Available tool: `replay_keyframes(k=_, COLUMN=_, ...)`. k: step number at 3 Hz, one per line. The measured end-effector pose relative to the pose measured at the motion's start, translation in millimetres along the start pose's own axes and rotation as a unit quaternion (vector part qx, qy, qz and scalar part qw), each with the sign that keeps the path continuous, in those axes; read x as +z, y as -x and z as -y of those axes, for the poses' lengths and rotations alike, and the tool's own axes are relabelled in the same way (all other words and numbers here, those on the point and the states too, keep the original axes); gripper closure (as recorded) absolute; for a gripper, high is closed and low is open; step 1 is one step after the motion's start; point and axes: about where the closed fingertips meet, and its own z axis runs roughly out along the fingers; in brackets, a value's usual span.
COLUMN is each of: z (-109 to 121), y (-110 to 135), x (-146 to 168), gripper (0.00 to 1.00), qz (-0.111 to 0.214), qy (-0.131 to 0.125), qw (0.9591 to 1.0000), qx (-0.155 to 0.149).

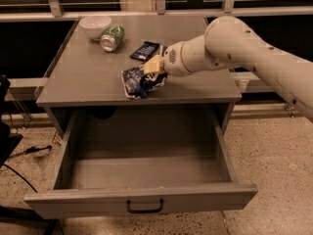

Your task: Pick blue chip bag from top drawer and place on counter

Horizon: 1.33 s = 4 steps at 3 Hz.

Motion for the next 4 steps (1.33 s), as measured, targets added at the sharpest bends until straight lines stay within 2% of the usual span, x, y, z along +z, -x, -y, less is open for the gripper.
replay_keyframes(k=1, z=-0.2, y=0.1, x=0.0, gripper=0.50, qz=0.000, qy=0.000, qw=1.0000, qx=0.000)
replay_keyframes(k=2, z=-0.2, y=0.2, x=-0.1, gripper=0.27, qz=0.000, qy=0.000, qw=1.0000, qx=0.000)
replay_keyframes(k=3, z=-12.8, y=29.9, x=-11.3, gripper=0.00, qz=-0.022, qy=-0.027, qw=0.9992, qx=-0.018)
replay_keyframes(k=4, z=-14.9, y=59.2, x=-22.7, gripper=0.00, qz=-0.044, qy=-0.084, qw=0.9943, qx=-0.048)
